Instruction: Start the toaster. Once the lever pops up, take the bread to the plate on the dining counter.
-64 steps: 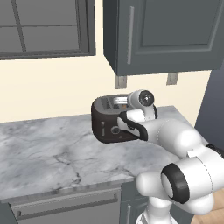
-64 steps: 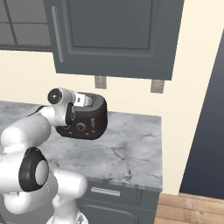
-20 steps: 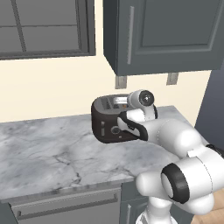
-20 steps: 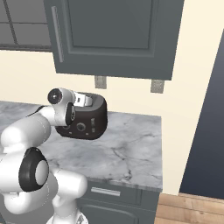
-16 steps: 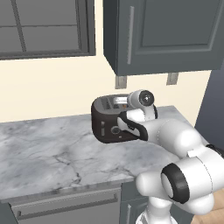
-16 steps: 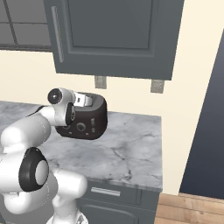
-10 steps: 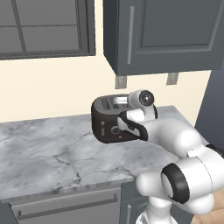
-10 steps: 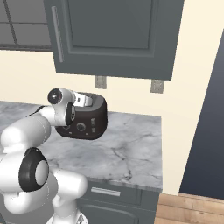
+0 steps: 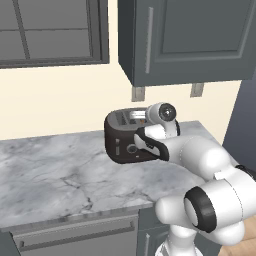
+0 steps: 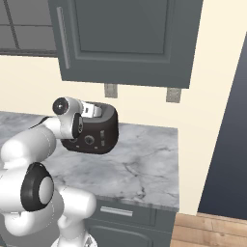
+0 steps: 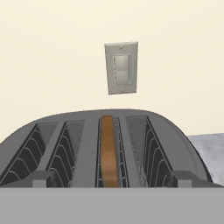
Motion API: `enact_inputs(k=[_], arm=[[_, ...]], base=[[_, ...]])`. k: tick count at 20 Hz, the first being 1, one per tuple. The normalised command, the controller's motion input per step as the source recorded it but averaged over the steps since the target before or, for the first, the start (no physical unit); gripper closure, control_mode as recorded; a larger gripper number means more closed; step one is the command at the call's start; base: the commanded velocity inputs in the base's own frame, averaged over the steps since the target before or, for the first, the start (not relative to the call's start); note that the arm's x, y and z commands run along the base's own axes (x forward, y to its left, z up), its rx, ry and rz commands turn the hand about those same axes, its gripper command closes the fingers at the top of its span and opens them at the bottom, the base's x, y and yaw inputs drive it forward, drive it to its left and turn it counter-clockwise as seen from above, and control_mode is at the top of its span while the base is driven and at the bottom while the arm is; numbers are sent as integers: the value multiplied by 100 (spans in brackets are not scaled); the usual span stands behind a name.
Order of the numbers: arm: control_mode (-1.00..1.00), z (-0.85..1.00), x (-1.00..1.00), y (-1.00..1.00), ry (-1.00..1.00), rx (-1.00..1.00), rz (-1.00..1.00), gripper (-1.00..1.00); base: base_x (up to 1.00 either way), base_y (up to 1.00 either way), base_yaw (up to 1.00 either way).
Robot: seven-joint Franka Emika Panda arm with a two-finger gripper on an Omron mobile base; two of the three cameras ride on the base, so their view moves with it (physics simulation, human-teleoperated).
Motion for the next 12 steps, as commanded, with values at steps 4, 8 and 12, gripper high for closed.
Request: enact_inputs(k=[4, 8, 12], arm=[[-100, 0, 0, 0, 0, 0, 0, -100], [-100, 0, 0, 0, 0, 0, 0, -100], [-100, 0, 0, 0, 0, 0, 0, -100]], base=[[0, 0, 0], [0, 0, 0], [0, 0, 0]])
